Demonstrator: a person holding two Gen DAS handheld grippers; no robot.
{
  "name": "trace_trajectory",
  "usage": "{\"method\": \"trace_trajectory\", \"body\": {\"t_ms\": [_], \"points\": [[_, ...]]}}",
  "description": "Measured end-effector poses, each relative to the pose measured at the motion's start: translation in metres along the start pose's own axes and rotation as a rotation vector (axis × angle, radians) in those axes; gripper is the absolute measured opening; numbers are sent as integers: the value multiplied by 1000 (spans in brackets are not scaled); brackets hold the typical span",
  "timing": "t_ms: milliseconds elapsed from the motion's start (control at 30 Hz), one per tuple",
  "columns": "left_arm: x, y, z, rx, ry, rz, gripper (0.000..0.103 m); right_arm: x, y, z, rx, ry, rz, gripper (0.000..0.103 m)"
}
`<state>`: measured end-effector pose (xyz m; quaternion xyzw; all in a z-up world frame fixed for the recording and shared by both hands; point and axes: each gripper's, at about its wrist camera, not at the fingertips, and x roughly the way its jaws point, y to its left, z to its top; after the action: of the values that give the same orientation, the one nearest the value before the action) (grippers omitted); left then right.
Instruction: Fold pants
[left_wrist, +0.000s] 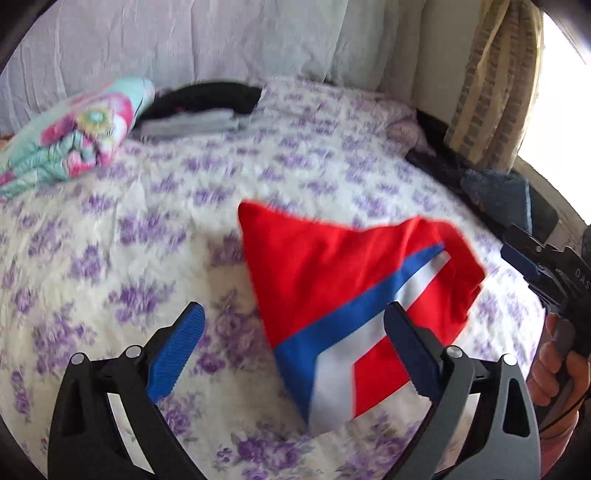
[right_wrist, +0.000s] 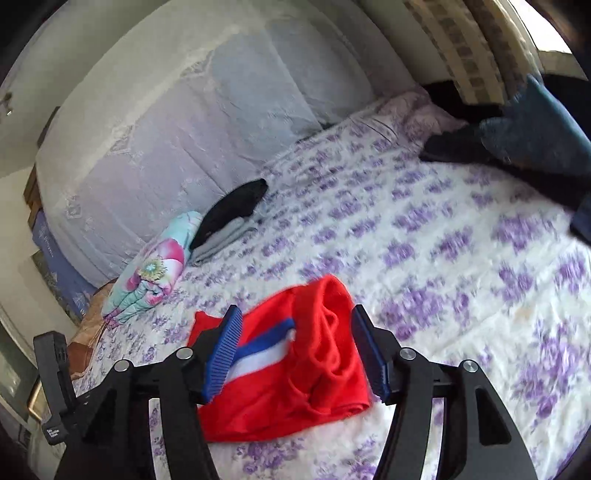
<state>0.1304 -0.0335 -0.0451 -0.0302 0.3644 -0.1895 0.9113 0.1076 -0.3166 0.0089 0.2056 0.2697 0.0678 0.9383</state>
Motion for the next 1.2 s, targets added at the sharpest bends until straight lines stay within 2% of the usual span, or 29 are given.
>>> {"method": "trace_trajectory", "body": {"t_ms": [67, 100, 167, 233, 367, 433, 667, 800, 900, 1000, 1067, 1133, 1200], "points": [[-3, -17, 8, 37, -26, -55, 95, 14, 19, 11, -70, 12, 54, 57], [-1, -25, 11, 56, -29, -69, 95, 23, 25, 15, -97, 27, 78, 50], [8, -41, 12, 97, -23, -73, 95, 48, 32, 21, -137, 76, 70, 42], [24, -51, 11, 121, 18, -67, 95, 69, 28, 22, -141, 132, 67, 39], [53, -56, 2, 126, 111, -62, 95, 114, -3, 6, -133, 248, -56, 35], [66, -56, -5, 138, 145, -51, 95, 124, -21, -5, -117, 265, -73, 30], [71, -57, -13, 169, 135, -35, 98, 116, -10, -6, -173, 251, -100, 28], [70, -56, -14, 160, 136, -41, 98, 61, 12, 0, -193, 161, -46, 32], [70, -57, -14, 163, 134, -39, 99, 29, 19, -12, -222, 120, -48, 35], [70, -56, -14, 160, 133, -42, 99, 29, 12, -39, -255, 189, -92, 35], [70, -56, -15, 160, 133, -45, 99, 43, -2, -62, -270, 253, -160, 36], [71, -58, -17, 175, 135, -41, 99, 37, -12, -67, -236, 232, -133, 36], [70, -61, -20, 191, 125, -30, 99, 36, -14, -63, -219, 251, -124, 36]]}}
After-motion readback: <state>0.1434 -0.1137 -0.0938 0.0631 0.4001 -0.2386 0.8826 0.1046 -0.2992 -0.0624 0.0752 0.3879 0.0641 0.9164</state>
